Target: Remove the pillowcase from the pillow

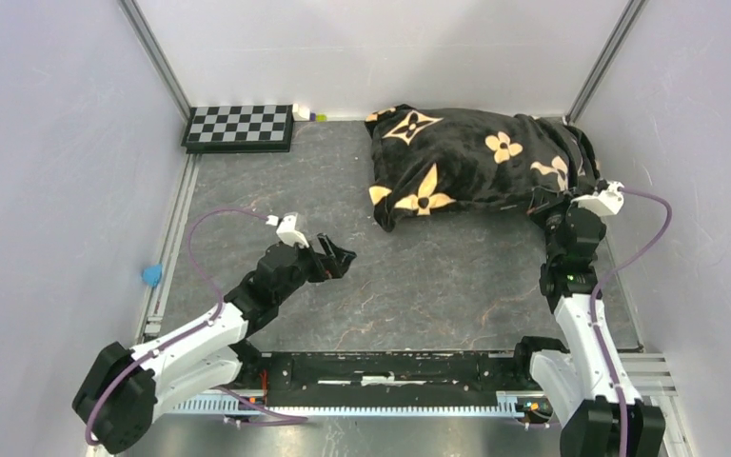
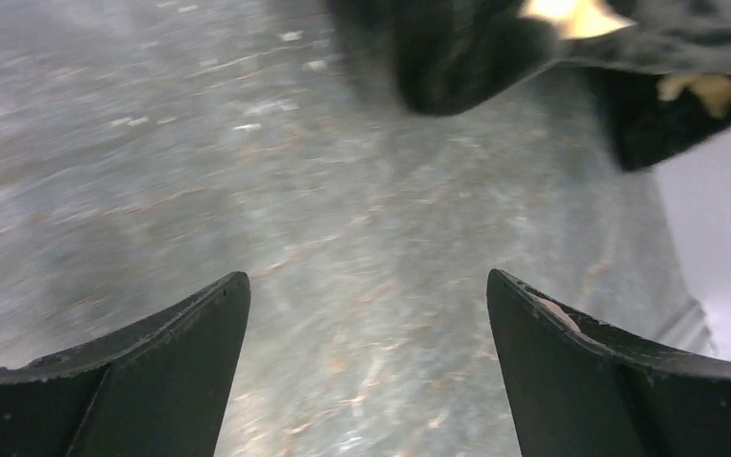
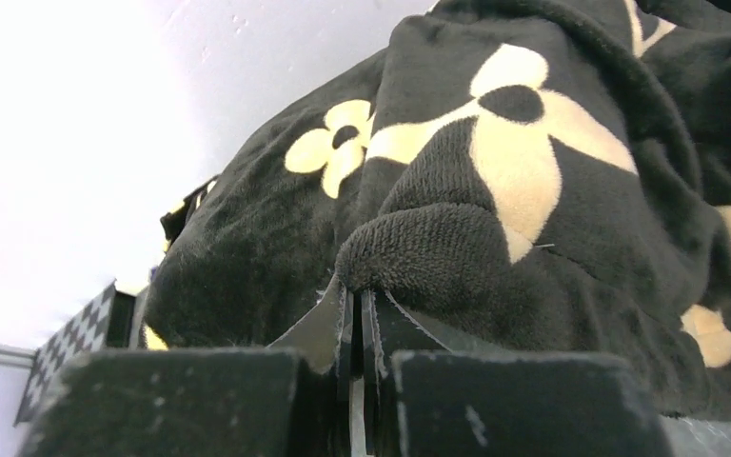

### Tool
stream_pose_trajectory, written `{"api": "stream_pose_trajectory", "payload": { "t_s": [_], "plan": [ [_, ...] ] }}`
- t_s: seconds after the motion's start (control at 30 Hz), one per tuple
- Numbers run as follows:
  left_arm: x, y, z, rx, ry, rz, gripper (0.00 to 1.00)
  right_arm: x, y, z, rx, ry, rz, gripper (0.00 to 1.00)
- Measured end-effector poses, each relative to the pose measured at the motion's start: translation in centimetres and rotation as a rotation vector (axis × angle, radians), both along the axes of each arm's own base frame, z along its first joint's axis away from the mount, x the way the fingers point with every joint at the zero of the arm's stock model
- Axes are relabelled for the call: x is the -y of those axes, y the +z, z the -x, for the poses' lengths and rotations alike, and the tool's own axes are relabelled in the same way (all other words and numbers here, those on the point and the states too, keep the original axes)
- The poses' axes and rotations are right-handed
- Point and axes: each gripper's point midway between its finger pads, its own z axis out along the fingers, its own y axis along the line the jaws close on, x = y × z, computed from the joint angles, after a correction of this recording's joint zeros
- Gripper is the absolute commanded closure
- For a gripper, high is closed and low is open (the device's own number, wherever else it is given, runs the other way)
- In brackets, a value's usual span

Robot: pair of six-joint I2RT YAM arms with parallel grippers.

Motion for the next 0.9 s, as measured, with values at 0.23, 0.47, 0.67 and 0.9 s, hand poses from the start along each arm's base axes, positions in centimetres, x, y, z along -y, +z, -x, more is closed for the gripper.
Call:
{"api": "stream_pose_trajectory", "payload": {
  "t_s": [0.23, 0.47, 0.67, 0.9],
  "plan": [
    [6.9, 5.1, 0.1, 0.095, -0.182, -0.001, 0.00, -1.1, -2.1, 2.2, -0.114, 0.077, 0.058, 1.00],
    [10.2, 5.7, -2.3, 0.087, -0.244, -0.138, 0.00, -1.2, -1.1, 3.8, -0.121, 0.091, 0.106, 1.00],
    [11.9, 1.8, -3.7, -0.006, -0.270, -0.236, 0.00, -1.6, -0.6, 4.1, -0.141, 0.120, 0.120, 1.00],
    [13.8, 0.4, -7.7, -0.029, -0.214, -0.316, 0.25, -1.9, -0.2, 4.7, -0.143, 0.132, 0.125, 1.00]
  ]
}}
